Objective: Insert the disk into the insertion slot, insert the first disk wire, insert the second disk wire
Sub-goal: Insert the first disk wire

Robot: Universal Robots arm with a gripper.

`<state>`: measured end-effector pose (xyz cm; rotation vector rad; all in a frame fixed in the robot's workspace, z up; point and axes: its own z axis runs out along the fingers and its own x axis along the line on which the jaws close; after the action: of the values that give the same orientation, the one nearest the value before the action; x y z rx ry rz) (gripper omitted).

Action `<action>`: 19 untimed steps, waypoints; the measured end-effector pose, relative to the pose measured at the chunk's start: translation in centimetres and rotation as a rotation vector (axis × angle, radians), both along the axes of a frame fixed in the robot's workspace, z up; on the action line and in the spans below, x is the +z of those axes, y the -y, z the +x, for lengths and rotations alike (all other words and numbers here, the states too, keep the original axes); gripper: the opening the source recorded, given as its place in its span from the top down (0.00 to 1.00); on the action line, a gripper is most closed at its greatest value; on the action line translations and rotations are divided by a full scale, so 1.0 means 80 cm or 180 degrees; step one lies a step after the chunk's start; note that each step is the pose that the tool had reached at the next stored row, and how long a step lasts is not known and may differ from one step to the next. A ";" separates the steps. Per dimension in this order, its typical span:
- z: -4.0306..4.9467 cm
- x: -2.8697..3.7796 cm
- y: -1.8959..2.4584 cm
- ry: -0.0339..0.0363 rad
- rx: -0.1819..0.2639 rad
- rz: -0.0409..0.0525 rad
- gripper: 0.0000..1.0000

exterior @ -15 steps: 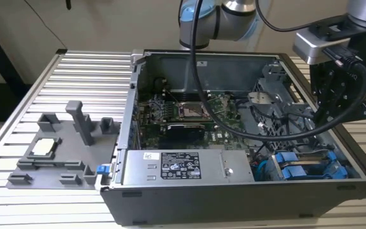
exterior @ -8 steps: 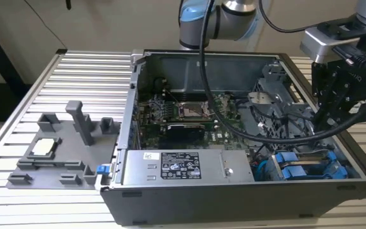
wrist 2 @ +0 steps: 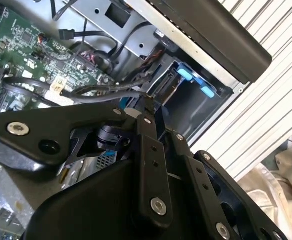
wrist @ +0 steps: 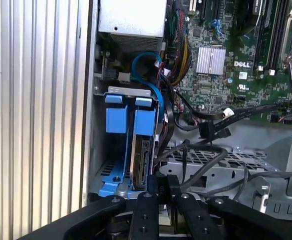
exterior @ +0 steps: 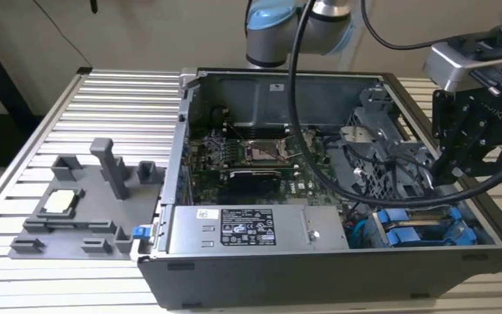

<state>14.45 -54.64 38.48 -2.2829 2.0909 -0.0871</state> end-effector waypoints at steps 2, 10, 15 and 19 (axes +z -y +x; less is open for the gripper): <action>0.002 -0.0028 0.0004 -0.0003 -0.0008 0.0000 0.81; 0.010 -0.0096 0.0011 -0.0080 -0.0032 -0.0001 0.81; 0.019 -0.0105 0.0013 -0.0226 -0.0031 -0.0002 0.81; 0.024 -0.0116 0.0024 -0.0301 -0.0033 -0.0002 0.81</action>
<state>16.34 -54.83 37.55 -2.3206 2.1468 0.0203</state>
